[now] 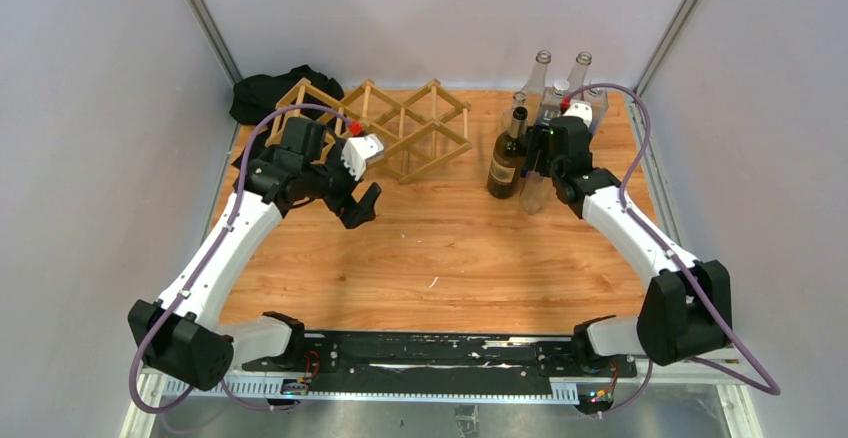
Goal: Take the wine bottle off the wine rack
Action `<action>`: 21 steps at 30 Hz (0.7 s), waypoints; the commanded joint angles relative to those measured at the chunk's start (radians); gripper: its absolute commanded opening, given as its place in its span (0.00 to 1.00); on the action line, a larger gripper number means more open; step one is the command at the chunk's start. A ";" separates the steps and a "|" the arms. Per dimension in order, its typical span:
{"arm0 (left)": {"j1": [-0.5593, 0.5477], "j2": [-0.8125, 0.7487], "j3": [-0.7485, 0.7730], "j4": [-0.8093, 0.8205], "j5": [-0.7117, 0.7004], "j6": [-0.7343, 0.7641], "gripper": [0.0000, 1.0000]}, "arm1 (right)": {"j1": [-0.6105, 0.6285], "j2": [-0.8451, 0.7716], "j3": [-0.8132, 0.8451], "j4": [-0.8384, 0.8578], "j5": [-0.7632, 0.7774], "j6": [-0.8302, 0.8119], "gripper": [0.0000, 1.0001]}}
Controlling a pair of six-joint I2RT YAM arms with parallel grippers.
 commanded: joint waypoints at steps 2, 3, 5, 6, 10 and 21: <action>0.004 -0.024 -0.030 0.018 0.002 0.040 1.00 | -0.031 0.034 0.056 0.110 -0.010 0.070 0.00; 0.004 -0.023 -0.033 0.019 0.002 0.043 1.00 | -0.034 0.043 0.060 0.110 -0.015 0.078 0.01; 0.004 -0.024 -0.038 0.018 0.004 0.046 1.00 | -0.035 0.062 0.073 0.109 -0.032 0.086 0.07; 0.004 -0.023 -0.041 0.019 0.006 0.050 1.00 | -0.035 0.072 0.083 0.110 -0.038 0.090 0.11; 0.004 -0.025 -0.051 0.019 0.012 0.060 1.00 | -0.035 0.077 0.089 0.107 -0.037 0.093 0.35; 0.004 -0.025 -0.041 0.021 0.014 0.055 1.00 | -0.035 0.003 0.108 0.077 -0.090 0.087 0.90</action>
